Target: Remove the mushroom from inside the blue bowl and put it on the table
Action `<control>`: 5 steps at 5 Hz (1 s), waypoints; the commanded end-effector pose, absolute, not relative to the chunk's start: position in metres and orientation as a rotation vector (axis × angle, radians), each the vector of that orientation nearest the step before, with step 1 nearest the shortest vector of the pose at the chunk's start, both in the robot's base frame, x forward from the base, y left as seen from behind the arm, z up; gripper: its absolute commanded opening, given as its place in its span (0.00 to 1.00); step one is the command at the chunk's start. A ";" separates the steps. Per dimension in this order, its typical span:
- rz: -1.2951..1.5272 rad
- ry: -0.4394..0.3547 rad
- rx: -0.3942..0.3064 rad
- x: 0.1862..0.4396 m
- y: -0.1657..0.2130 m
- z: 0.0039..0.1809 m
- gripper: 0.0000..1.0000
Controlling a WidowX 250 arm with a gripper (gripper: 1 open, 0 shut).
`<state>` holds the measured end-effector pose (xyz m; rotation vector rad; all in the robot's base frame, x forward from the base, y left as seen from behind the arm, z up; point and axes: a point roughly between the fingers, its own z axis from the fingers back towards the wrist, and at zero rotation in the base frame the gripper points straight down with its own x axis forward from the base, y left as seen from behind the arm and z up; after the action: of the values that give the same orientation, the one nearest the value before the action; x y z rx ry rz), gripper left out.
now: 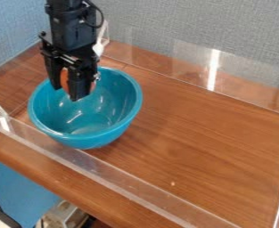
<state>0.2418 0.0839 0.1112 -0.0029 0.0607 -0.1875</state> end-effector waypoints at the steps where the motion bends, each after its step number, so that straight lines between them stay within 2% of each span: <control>1: -0.194 -0.020 0.031 0.249 0.083 0.136 0.00; 5: -0.187 -0.031 0.036 0.248 0.078 0.143 0.00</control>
<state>0.2401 0.0782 0.1210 0.0014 0.0504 -0.1817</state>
